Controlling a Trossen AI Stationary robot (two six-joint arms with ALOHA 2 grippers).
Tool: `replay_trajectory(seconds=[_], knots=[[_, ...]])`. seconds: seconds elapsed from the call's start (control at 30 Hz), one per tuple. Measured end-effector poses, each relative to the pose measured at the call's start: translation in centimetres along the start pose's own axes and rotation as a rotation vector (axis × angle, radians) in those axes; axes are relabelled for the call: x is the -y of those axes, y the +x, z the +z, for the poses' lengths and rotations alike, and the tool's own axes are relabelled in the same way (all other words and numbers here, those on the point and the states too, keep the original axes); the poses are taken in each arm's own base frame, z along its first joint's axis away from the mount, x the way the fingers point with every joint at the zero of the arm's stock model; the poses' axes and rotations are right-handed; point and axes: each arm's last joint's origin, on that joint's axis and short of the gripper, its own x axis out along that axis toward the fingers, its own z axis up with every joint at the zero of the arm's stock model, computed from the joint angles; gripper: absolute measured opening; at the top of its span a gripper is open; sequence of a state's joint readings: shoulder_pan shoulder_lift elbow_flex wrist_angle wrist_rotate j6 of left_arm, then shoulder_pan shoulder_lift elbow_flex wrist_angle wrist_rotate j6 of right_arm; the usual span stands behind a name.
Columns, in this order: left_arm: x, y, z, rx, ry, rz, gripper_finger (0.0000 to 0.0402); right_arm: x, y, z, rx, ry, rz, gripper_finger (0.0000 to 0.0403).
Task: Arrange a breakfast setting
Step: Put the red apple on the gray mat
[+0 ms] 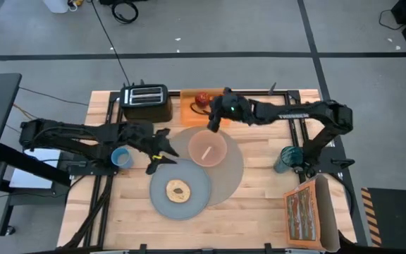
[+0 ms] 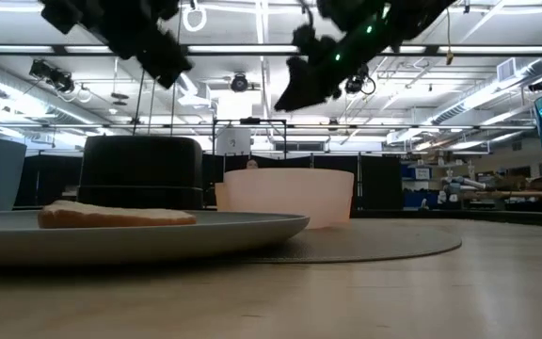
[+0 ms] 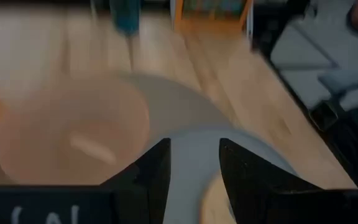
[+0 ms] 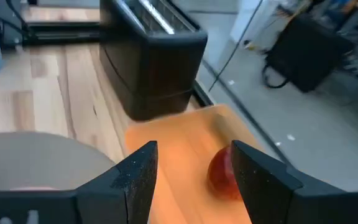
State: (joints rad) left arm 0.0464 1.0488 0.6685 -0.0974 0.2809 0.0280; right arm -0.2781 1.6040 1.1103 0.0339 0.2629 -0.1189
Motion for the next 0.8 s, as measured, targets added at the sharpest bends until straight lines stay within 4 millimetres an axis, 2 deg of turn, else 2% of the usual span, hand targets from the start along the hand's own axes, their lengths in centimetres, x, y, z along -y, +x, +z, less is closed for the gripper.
replay_trajectory(seconds=[0.13,0.27,0.4,0.57,0.67,0.8], knots=[[-1.1,0.1,-0.3,0.163,0.063,0.061,0.0142,2.4,2.4,-0.4,-0.011,-0.023,-0.020,0.0210],[-2.8,-0.2,-0.6,0.298,0.110,0.200,0.0142,4.9,4.9,-0.9,0.001,-0.026,0.052,0.0210],[-4.2,-0.9,-1.7,0.408,0.118,0.303,0.0142,7.0,7.4,-2.4,-0.017,-0.049,0.070,0.0210],[-5.4,-1.4,-3.3,0.403,0.082,0.387,0.0142,9.0,9.4,-4.4,-0.022,-0.010,0.094,0.0210],[-5.8,-1.6,-3.8,0.395,0.071,0.411,0.0142,9.4,10.3,-5.4,-0.019,0.004,0.150,0.0210],[-6.0,-1.7,-3.9,0.403,0.082,0.423,0.0142,9.7,11.6,-7.2,-0.047,0.018,0.140,0.0207]])
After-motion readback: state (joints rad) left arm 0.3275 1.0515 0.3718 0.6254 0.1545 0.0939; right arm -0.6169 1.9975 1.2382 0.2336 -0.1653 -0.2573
